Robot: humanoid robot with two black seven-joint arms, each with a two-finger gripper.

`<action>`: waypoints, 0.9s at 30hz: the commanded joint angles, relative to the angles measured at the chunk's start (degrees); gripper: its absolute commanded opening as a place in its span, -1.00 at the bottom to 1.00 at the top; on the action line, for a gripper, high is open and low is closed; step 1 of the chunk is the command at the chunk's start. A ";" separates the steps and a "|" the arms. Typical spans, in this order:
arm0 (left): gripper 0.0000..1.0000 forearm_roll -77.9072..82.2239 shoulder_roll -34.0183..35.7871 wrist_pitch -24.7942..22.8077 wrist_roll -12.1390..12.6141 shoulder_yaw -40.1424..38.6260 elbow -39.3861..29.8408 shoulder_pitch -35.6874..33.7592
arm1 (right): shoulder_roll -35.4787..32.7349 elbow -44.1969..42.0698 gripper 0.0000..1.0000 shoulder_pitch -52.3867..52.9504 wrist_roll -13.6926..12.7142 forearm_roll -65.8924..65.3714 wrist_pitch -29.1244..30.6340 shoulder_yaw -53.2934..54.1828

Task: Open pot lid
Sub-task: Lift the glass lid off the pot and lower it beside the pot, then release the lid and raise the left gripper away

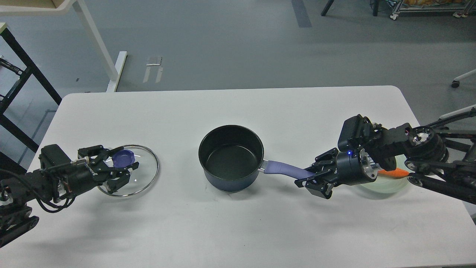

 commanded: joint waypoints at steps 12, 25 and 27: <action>0.95 -0.87 -0.29 -0.01 -0.01 0.42 -0.24 -0.09 | 0.09 0.00 -0.40 0.00 -0.01 0.00 0.00 0.02; 0.97 -46.08 8.07 -19.01 -0.01 -0.55 -15.71 -14.66 | 0.09 0.00 -0.39 0.00 -0.01 0.00 0.00 0.02; 0.98 -57.85 7.63 -25.35 -0.01 -0.64 -15.27 -17.30 | 0.09 0.00 -0.38 0.00 -0.01 0.00 0.00 0.02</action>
